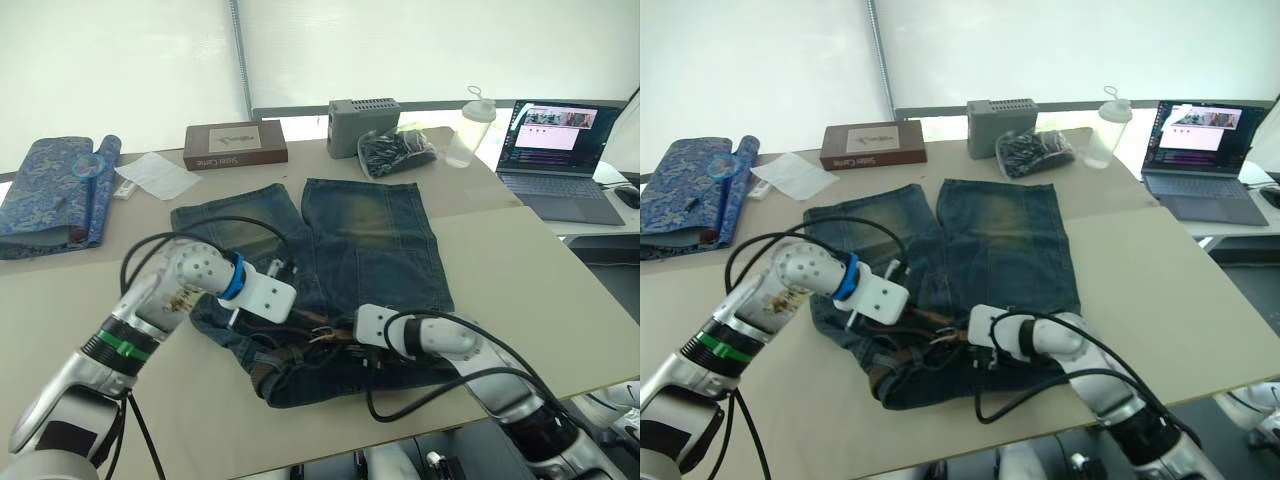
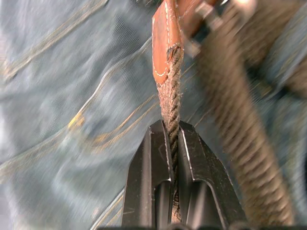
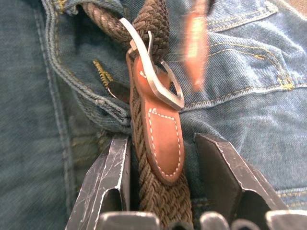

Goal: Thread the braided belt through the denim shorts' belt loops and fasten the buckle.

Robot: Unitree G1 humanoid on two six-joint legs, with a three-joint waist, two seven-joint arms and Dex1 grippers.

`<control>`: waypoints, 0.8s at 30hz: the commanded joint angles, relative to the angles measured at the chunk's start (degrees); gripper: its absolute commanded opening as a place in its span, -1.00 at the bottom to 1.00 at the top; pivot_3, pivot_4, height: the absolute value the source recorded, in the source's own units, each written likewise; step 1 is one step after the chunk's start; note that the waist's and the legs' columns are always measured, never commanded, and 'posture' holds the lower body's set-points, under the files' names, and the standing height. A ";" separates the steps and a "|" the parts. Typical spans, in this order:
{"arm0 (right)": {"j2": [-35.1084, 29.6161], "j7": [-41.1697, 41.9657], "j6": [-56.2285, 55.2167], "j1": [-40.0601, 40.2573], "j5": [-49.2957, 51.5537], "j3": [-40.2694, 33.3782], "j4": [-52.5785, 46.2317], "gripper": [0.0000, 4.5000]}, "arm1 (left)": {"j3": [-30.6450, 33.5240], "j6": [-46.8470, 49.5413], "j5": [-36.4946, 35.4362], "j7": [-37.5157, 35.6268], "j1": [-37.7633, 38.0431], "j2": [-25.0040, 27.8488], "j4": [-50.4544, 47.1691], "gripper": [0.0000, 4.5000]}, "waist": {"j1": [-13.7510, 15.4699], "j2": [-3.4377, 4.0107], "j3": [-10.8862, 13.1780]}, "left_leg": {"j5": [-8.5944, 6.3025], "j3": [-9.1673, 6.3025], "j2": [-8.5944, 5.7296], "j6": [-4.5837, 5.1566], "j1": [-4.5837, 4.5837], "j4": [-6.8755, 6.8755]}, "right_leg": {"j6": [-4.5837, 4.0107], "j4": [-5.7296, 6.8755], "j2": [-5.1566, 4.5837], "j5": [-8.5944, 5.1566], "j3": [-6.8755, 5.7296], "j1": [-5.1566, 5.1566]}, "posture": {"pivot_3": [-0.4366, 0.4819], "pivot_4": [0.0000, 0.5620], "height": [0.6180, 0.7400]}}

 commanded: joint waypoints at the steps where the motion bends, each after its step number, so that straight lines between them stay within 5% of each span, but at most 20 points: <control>1: 2.29 -1.71 -2.66 -3.05 -1.28 0.79 3.58 -0.03 | 1.53 -3.53 1.27 1.18 -2.58 0.72 3.06 -1.00 | -0.07 0.00 0.00 | 0.00 0.00 0.00 0.00 0.00 0.00 | 0.00 -0.01 0.00 0.00 0.00 0.00 | -0.05 -0.47 1.00; 7: 7.97 -3.01 -7.15 -9.40 -3.39 2.79 12.53 -0.03 | 2.05 -7.67 1.12 -0.25 -4.59 1.90 6.99 -1.00 | -0.68 -0.01 0.00 | 0.02 0.00 -0.04 -0.03 -0.02 -0.02 | 0.00 0.00 -0.02 0.01 0.00 -0.05 | -0.05 -0.47 1.00; 13: 7.59 -2.67 -7.62 -9.22 -4.17 2.45 11.74 -0.03 | 2.32 -6.80 -2.26 -5.75 -1.87 4.63 1.60 -1.00 | -0.75 0.00 0.00 | 0.05 -0.01 -0.04 -0.10 -0.12 -0.05 | -0.01 0.02 -0.04 0.01 -0.02 -0.13 | -0.05 -0.47 1.00; 24: 7.95 -2.68 -6.59 -9.11 -3.47 1.58 10.21 -0.03 | 0.72 -13.54 4.33 -2.64 -2.66 5.20 4.01 -1.00 | -0.72 0.00 0.00 | 0.03 -0.02 -0.04 -0.06 -0.09 -0.06 | -0.01 0.02 -0.03 0.00 -0.04 -0.12 | -0.05 -0.47 1.00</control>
